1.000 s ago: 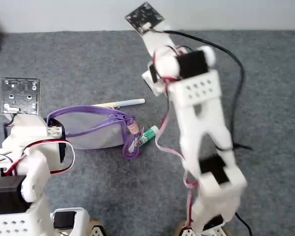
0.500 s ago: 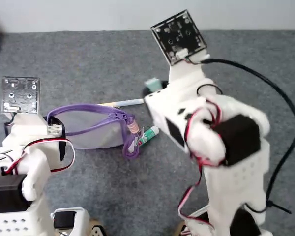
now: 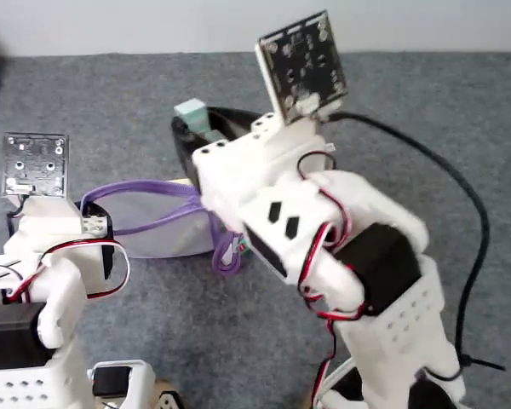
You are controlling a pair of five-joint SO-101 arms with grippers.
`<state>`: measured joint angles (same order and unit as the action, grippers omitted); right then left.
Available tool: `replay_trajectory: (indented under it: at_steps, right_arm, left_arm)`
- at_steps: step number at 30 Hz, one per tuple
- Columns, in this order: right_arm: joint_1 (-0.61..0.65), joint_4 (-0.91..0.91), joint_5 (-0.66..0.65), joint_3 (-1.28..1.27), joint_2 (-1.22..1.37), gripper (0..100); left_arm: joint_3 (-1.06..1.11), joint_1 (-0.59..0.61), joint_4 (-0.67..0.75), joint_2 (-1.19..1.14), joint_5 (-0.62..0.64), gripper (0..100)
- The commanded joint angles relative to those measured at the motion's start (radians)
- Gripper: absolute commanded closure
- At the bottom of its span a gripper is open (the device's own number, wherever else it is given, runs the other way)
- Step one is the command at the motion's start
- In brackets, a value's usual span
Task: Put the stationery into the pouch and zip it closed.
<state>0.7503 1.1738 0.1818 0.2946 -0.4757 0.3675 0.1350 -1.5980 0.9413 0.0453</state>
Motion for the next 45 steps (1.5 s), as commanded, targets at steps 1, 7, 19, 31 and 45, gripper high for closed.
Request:
replay_trajectory:
  at_steps: [1, 7, 19, 31, 45]
  right_arm:
    - [0.065, -0.182, 0.005, -0.166, -0.102, 99.1]
    - [0.114, -0.549, -0.074, -0.531, -0.232, 99.1]
    - [0.179, -0.828, -0.123, -0.844, -0.262, 98.9]
    - [0.176, -0.657, -0.157, -0.770, -0.271, 82.8]
    - [-0.117, -0.136, 0.094, -0.552, -0.260, 98.1]
  left_arm:
    - [0.035, -0.011, 0.000, -0.011, 0.009, 99]
    - [0.033, -0.011, -0.005, -0.011, 0.009, 99]
    - [0.033, -0.008, -0.005, -0.011, 0.009, 99]
    - [0.033, -0.009, 0.000, -0.011, 0.009, 99]
    - [0.033, -0.008, 0.002, -0.011, 0.008, 99]
